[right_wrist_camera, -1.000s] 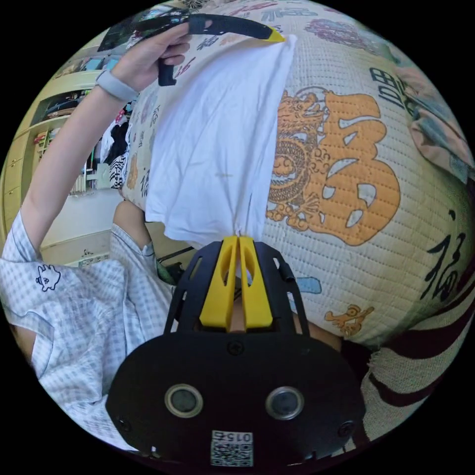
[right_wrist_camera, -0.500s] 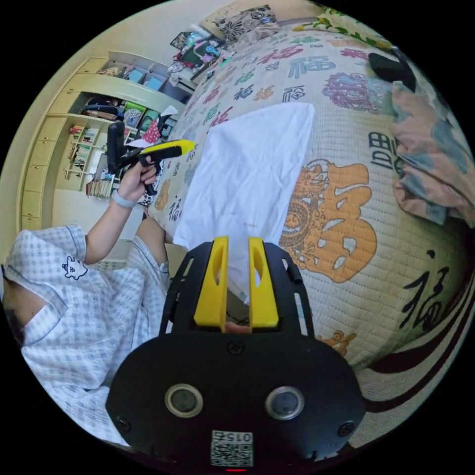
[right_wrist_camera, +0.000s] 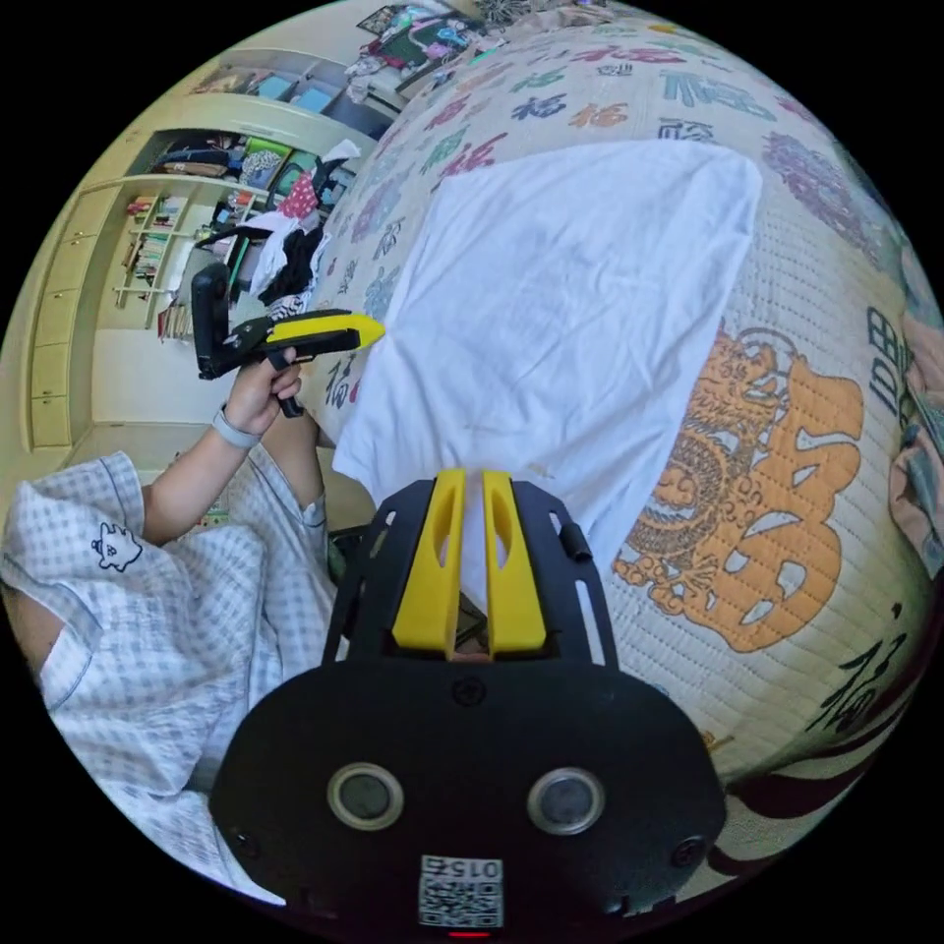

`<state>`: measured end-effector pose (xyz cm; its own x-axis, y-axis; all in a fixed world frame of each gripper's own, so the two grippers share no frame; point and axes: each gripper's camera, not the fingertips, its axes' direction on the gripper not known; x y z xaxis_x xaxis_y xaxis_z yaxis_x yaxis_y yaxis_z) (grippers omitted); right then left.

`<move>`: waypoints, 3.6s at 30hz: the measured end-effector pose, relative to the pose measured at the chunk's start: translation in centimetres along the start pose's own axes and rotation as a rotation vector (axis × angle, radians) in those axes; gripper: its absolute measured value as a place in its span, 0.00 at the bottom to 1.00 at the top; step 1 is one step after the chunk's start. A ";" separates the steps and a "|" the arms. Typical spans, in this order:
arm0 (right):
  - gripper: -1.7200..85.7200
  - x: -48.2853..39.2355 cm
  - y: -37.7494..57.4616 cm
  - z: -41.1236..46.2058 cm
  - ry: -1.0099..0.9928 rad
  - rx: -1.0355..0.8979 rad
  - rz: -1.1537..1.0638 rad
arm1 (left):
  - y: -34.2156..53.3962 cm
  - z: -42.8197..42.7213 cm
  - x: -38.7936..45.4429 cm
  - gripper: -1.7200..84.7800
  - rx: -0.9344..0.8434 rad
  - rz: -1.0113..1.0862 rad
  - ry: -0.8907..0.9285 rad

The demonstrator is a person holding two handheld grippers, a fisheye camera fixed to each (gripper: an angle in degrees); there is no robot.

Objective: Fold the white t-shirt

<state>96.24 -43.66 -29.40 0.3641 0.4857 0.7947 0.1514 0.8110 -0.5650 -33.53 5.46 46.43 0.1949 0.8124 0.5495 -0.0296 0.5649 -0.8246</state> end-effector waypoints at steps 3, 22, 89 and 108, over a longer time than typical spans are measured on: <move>0.08 1.7 1.2 -5.0 -0.032 0.183 0.018 | -1.7 -3.4 -1.6 0.07 0.123 0.025 -0.107; 0.12 13.0 -2.5 -11.1 -0.579 0.377 -0.024 | -8.7 1.5 -22.3 0.09 0.146 -0.156 0.808; 0.02 5.6 8.4 -6.4 -0.322 0.322 0.164 | 4.9 -3.5 -11.9 0.04 0.080 -0.264 0.508; 0.03 11.0 13.4 -6.9 -0.353 0.225 0.192 | 10.9 -6.9 -12.9 0.04 0.036 -0.234 0.553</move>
<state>108.58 -29.69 -29.72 0.0250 0.6837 0.7293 -0.1059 0.7272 -0.6782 -29.56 0.12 29.40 0.6814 0.4751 0.5567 0.0446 0.7323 -0.6795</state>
